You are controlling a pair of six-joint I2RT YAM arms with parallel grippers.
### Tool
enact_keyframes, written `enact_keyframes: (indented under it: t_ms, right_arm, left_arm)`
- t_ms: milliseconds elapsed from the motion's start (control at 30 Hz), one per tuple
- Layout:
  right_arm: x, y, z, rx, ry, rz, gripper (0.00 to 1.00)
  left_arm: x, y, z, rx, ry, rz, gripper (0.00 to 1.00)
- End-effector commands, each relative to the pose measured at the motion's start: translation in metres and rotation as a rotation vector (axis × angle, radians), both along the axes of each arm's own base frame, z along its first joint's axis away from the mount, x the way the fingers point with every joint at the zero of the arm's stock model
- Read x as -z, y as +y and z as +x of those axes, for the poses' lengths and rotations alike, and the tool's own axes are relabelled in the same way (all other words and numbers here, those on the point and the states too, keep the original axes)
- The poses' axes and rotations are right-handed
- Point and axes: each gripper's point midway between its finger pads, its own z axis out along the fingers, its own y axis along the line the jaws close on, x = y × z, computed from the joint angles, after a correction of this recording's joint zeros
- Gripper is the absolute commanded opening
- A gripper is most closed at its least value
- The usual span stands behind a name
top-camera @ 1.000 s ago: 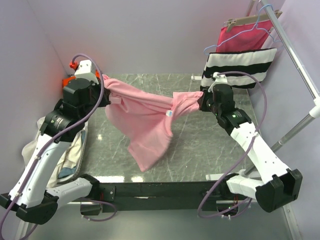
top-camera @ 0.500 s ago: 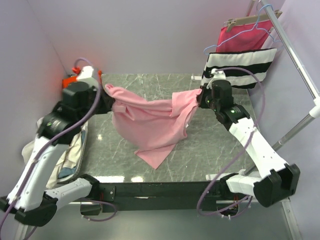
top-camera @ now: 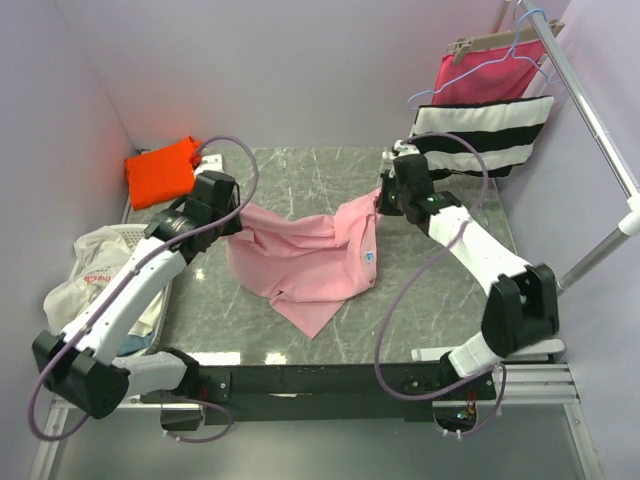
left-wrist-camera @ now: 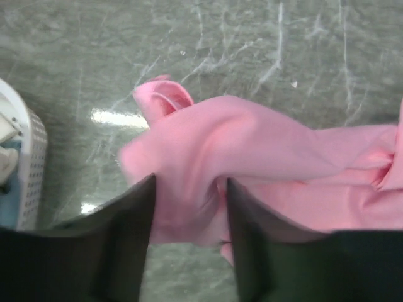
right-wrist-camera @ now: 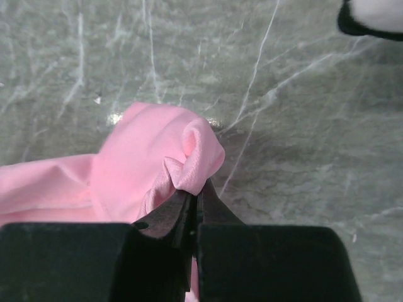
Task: Fold and stack the t-shirts
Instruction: Flatten out the tshirt
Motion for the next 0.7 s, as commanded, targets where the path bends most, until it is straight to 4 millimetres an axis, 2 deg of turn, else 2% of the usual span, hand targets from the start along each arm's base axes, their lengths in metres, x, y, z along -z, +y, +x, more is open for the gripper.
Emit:
enact_keyframes:
  t_ms: [0, 33, 100, 133, 167, 200, 233, 300, 433, 533, 667]
  right_arm:
    - [-0.028, 0.01, 0.036, 0.004, -0.088, 0.038, 0.0]
    - [-0.018, 0.012, 0.041, 0.005, -0.067, 0.024, 0.0]
    - [-0.021, 0.014, 0.051, 0.005, -0.078, 0.019, 0.0]
    - [-0.012, 0.016, 0.055, 0.002, -0.056, 0.012, 0.0]
    - [-0.016, 0.018, 0.06, 0.0, -0.063, 0.015, 0.0]
    - [-0.014, 0.02, 0.062, -0.008, -0.061, 0.016, 0.0]
    - [-0.01, 0.021, 0.065, -0.011, -0.052, 0.011, 0.0]
    - [-0.009, 0.023, 0.066, -0.018, -0.046, 0.016, 0.0]
    - [-0.003, 0.025, 0.065, -0.029, -0.036, 0.018, 0.0]
    - [0.002, 0.024, 0.065, -0.031, -0.029, 0.014, 0.0]
    - [0.009, 0.023, 0.065, -0.03, -0.014, 0.005, 0.0]
  left_arm:
    - [0.006, 0.013, 0.036, -0.115, -0.079, 0.04, 0.93]
    - [0.022, 0.017, 0.043, -0.143, -0.043, 0.072, 0.99]
    - [0.038, 0.026, 0.056, -0.17, 0.0, 0.065, 0.99]
    - [0.055, 0.029, 0.065, -0.188, 0.042, 0.074, 0.99]
    - [0.063, 0.032, 0.072, -0.211, 0.055, 0.065, 0.99]
    - [0.064, 0.03, 0.079, -0.211, 0.056, 0.062, 0.99]
    - [0.074, 0.027, 0.088, -0.21, 0.062, 0.068, 0.99]
    - [0.082, 0.018, 0.096, -0.165, 0.079, 0.066, 0.99]
    - [0.124, 0.01, 0.099, -0.114, 0.193, 0.109, 0.99]
    - [0.143, 0.01, 0.096, -0.114, 0.225, 0.115, 0.99]
    - [0.157, 0.009, 0.092, -0.131, 0.25, 0.087, 0.98]
